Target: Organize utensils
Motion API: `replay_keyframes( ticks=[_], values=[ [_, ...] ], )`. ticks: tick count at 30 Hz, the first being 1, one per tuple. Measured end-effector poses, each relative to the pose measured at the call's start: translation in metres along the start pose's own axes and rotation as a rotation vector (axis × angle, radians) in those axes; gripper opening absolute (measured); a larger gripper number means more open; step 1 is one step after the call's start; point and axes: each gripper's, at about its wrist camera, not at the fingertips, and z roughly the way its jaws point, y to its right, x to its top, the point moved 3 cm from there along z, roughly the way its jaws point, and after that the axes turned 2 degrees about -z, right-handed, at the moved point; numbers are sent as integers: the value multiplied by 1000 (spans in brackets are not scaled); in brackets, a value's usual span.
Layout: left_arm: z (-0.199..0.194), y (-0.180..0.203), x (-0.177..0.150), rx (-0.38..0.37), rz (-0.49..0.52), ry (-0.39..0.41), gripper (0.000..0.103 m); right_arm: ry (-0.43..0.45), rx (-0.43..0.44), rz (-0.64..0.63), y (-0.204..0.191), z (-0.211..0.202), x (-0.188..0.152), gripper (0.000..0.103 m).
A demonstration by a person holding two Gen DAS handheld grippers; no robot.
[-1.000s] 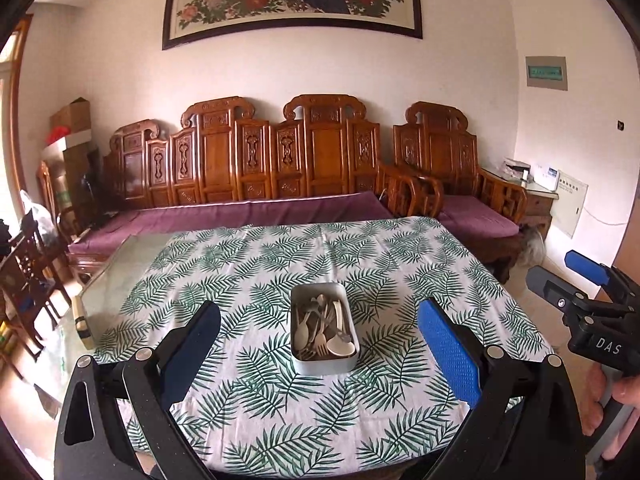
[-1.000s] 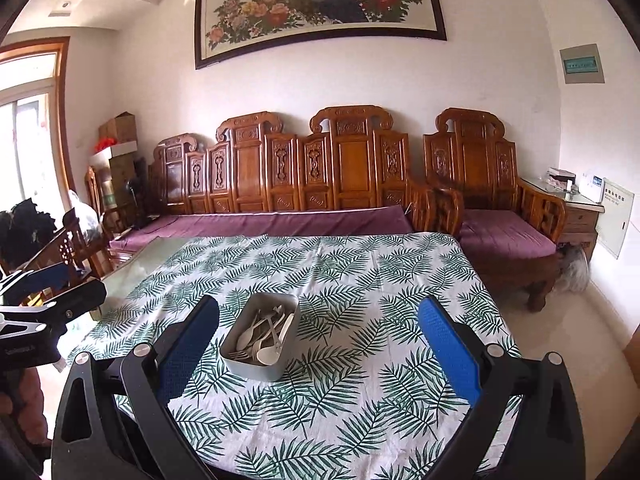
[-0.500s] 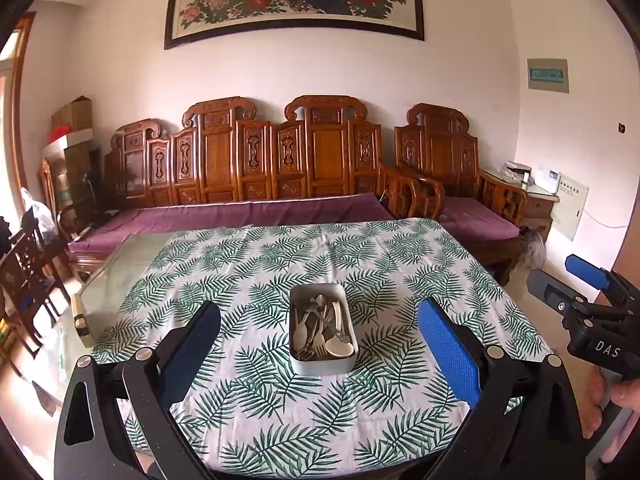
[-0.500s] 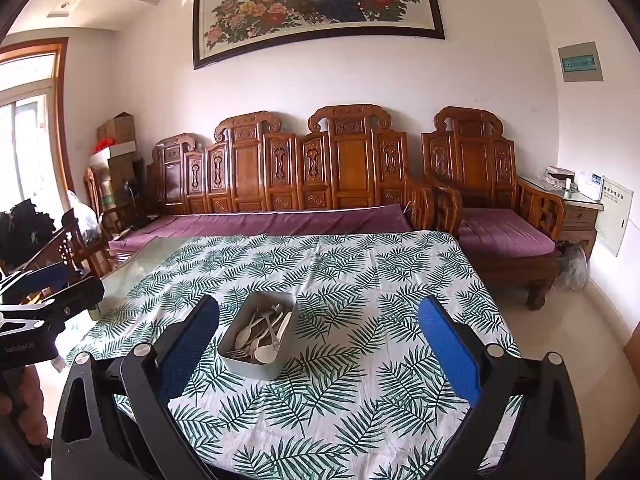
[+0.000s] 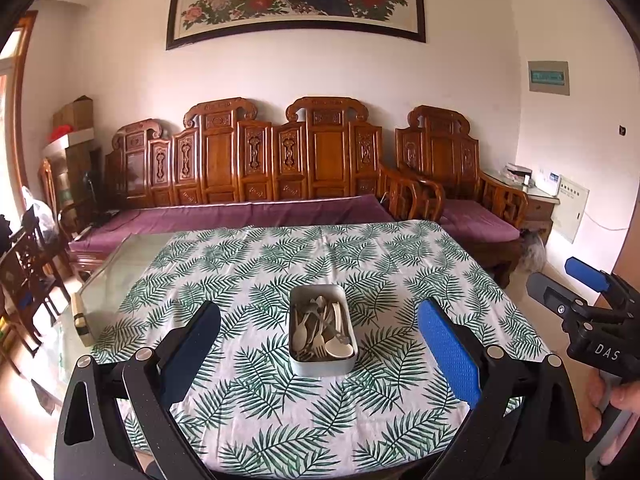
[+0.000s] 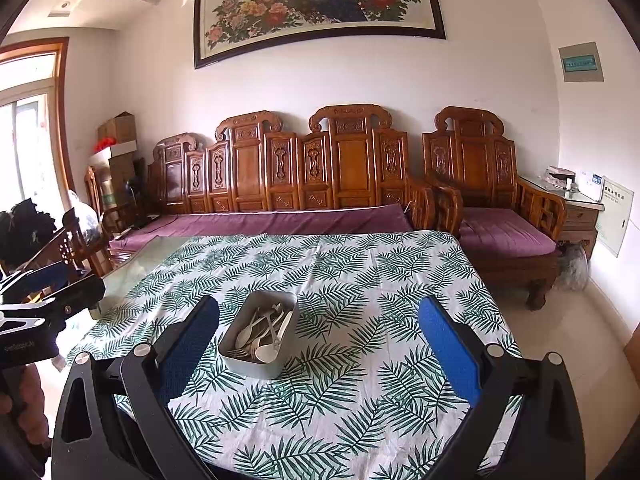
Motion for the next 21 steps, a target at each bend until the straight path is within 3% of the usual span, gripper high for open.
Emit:
replay_keyframes(
  ticks=[21],
  values=[
    [-4, 1, 2, -5, -6, 6, 95, 5, 7, 4, -1, -1, 0, 100]
  ],
)
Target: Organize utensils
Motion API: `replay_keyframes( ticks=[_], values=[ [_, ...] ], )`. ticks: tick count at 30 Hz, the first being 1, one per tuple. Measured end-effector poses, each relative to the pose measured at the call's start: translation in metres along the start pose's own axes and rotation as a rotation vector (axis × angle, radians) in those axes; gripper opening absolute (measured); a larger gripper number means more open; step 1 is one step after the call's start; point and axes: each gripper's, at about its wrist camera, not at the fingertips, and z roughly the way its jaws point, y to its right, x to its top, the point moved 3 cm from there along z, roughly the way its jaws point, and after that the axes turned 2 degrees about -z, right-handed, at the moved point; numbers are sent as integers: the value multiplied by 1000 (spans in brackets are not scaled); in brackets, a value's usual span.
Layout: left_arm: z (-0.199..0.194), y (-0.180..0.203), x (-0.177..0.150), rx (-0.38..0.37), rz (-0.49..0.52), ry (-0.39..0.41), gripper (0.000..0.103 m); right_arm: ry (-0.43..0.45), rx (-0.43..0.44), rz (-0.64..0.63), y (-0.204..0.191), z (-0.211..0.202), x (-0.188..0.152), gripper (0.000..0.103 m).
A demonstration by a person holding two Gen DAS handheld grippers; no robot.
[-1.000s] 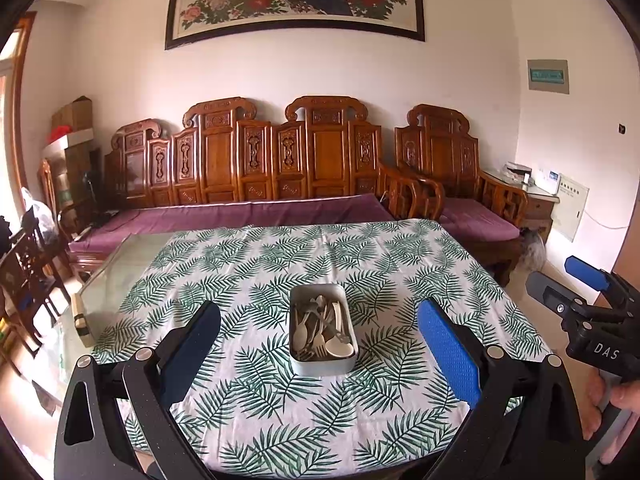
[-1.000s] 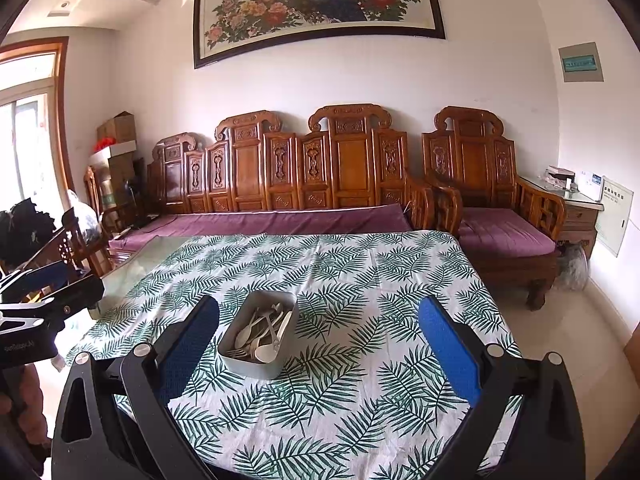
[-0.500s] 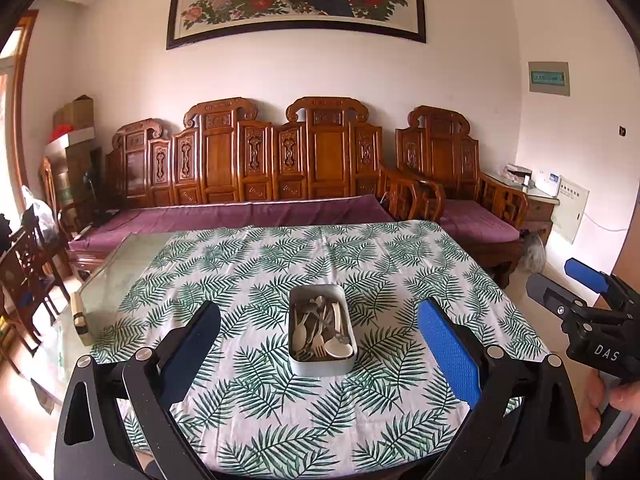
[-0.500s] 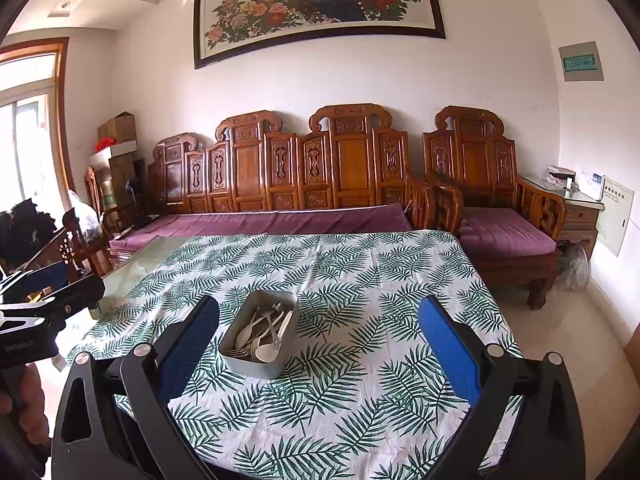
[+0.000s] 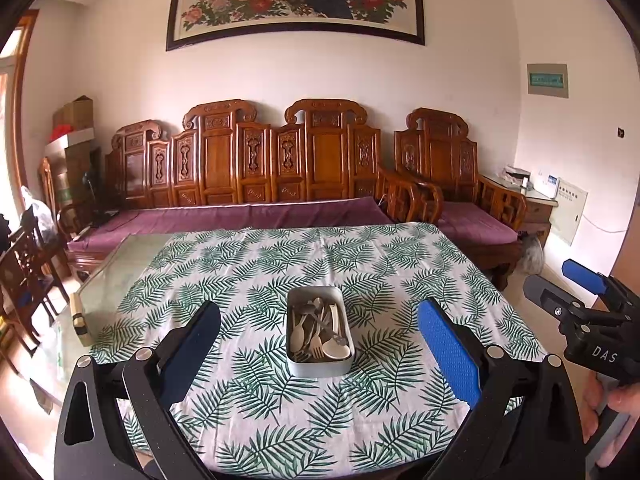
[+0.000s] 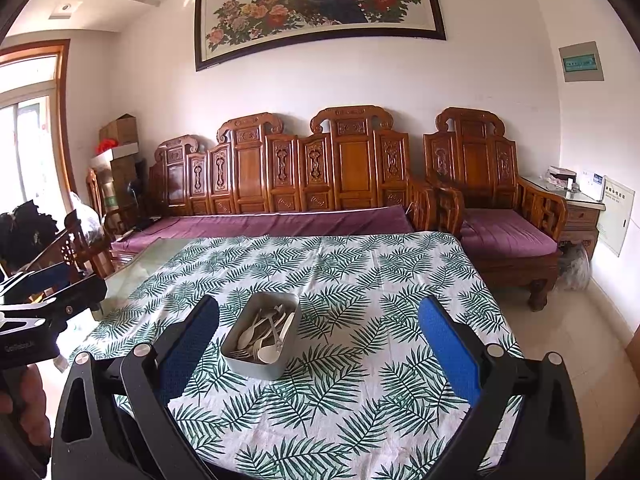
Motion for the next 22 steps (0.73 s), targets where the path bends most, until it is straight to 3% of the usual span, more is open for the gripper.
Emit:
replay_keyframes(
  ticks=[22],
  values=[
    [-2, 3, 0, 2, -7, -4, 95, 0, 1, 1, -1, -1, 1, 100]
  ],
)
